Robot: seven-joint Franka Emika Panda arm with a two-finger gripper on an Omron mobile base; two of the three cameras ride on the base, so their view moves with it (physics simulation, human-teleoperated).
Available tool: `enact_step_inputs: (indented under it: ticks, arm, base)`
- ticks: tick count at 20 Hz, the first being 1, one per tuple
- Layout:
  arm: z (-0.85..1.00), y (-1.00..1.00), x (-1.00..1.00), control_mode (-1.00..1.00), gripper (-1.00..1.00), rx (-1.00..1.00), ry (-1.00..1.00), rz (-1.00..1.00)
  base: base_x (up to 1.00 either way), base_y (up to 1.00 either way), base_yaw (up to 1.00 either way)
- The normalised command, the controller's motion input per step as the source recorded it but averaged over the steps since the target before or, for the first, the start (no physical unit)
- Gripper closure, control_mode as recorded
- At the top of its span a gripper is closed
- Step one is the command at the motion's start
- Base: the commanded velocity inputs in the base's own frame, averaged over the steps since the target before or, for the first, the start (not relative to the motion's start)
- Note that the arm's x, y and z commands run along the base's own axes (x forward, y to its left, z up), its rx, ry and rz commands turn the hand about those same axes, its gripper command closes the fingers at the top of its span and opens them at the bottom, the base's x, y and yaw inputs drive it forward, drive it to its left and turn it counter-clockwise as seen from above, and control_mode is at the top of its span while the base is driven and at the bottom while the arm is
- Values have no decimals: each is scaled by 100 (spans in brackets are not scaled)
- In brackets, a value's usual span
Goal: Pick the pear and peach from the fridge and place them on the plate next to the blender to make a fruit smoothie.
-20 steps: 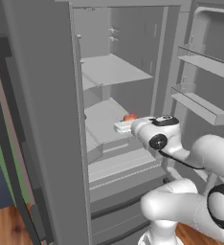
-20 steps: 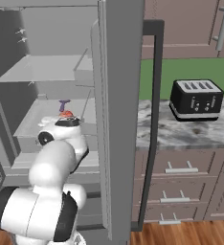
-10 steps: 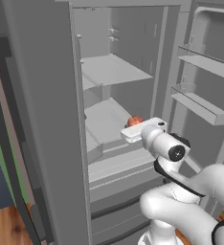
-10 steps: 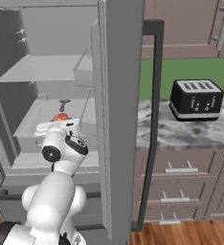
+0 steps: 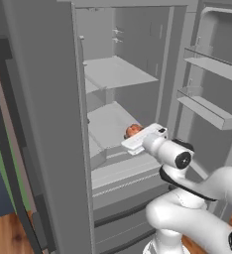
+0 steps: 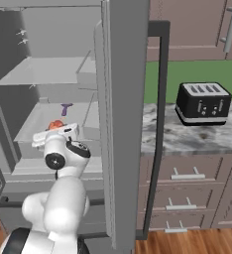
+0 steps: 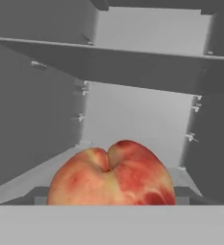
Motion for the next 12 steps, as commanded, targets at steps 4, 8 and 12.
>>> enact_step_inputs:
  ticks: [4,8,12]
  arm:
    - [30,7,-17,-100,100,-7,11,0]
    - [70,91,4,-100,100,-7,13,-20]
    - [100,91,-1,-100,100,-19,39,-18]
  base:
    - [0,0,0]
    - [0,0,0]
    - [0,0,0]
